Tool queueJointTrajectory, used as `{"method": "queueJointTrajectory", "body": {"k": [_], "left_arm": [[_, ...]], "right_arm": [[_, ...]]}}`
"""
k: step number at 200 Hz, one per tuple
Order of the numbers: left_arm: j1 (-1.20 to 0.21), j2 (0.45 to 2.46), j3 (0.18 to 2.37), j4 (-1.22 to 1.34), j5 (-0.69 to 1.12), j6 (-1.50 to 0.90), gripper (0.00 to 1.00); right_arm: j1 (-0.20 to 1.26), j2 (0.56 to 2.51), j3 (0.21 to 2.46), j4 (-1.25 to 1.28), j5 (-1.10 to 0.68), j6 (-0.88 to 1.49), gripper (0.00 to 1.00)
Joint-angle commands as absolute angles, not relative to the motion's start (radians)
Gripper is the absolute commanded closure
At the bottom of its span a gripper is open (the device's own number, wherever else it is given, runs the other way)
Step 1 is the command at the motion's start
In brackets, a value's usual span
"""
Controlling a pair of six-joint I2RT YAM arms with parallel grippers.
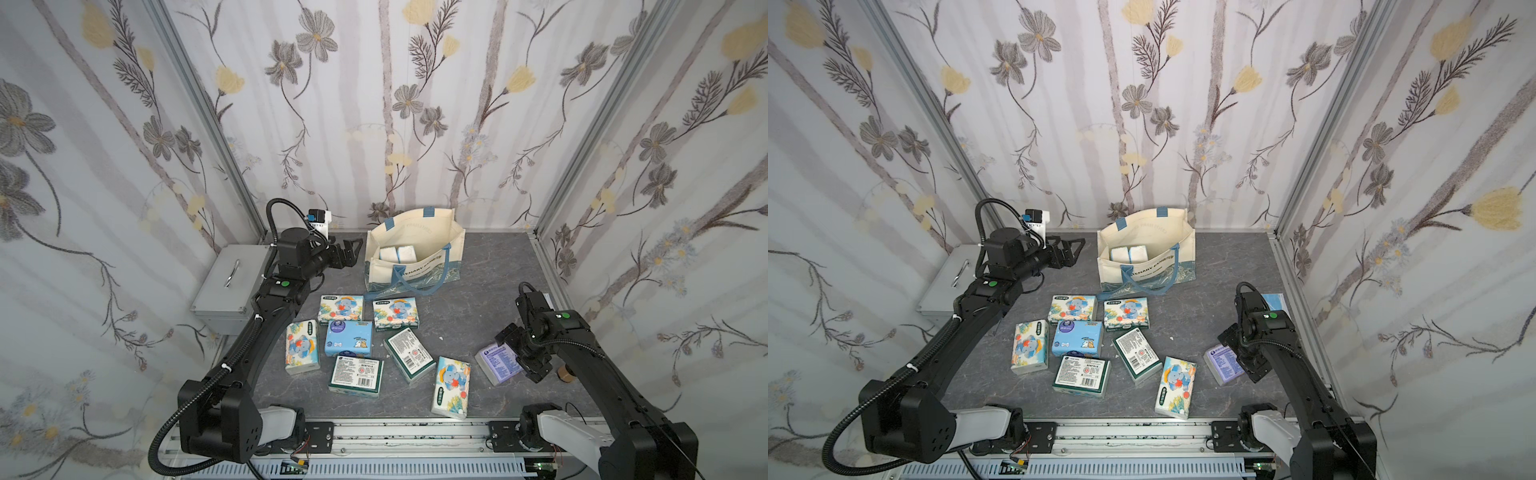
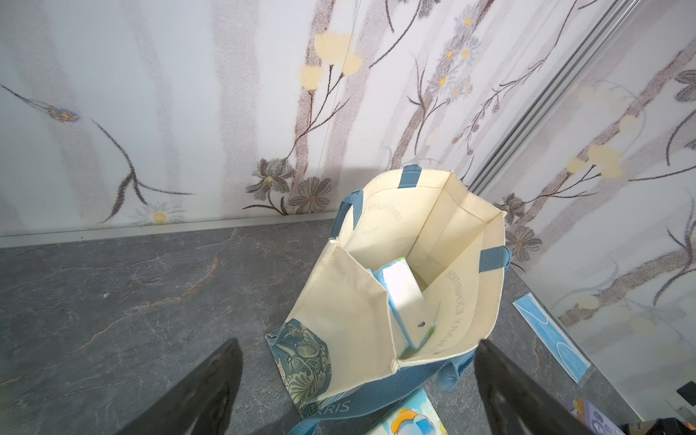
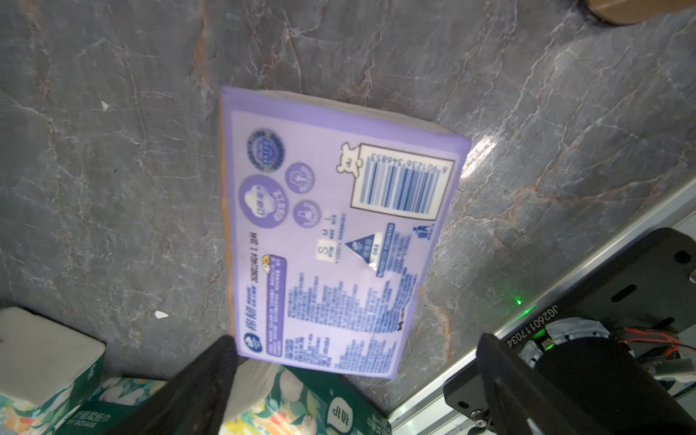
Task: Put tissues into the canvas bag
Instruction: Adjust the pack of facial tissues at the center of the board.
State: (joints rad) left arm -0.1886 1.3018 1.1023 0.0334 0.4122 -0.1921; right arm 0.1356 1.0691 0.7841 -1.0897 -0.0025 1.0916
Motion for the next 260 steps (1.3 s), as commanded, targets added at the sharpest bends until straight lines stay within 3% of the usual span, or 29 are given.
{"method": "queueJointTrajectory", "body": {"k": [1,44,78,108,142,190,236,260], "left_arm": [[-0.187,1.288,1.092,0.094,0.423,-0.203,0.04],[-0.186,1.3,1.083,0.12,0.457,-0.21,0.04],[-0.187,1.322,1.071,0.179,0.516,-0.249,0.05],[-0.187,1.342,1.069,0.227,0.566,-0.292,0.07],[-0.241,1.366,1.097,0.219,0.64,-0.306,0.12],[-0.461,1.432,1.192,0.01,0.655,-0.192,0.12],[-0.684,1.613,1.233,-0.032,0.648,-0.218,0.13],[-0.731,1.742,1.341,-0.19,0.637,-0.213,0.15]], "right_arm": [[0.138,1.066,0.732,-1.028,-0.041,1.132,0.01],[0.258,1.112,0.704,-0.786,-0.084,1.165,0.01],[0.462,1.179,0.804,-0.686,-0.034,1.25,0.01],[0.544,1.199,0.887,-0.617,-0.045,1.258,0.01],[0.444,1.131,0.969,-0.804,0.096,1.133,0.01],[0.048,1.11,0.793,-0.825,-0.034,0.935,0.01],[0.028,1.245,0.752,-0.717,-0.16,0.845,0.04],[0.115,1.242,0.712,-0.613,-0.237,0.904,0.05]]}}
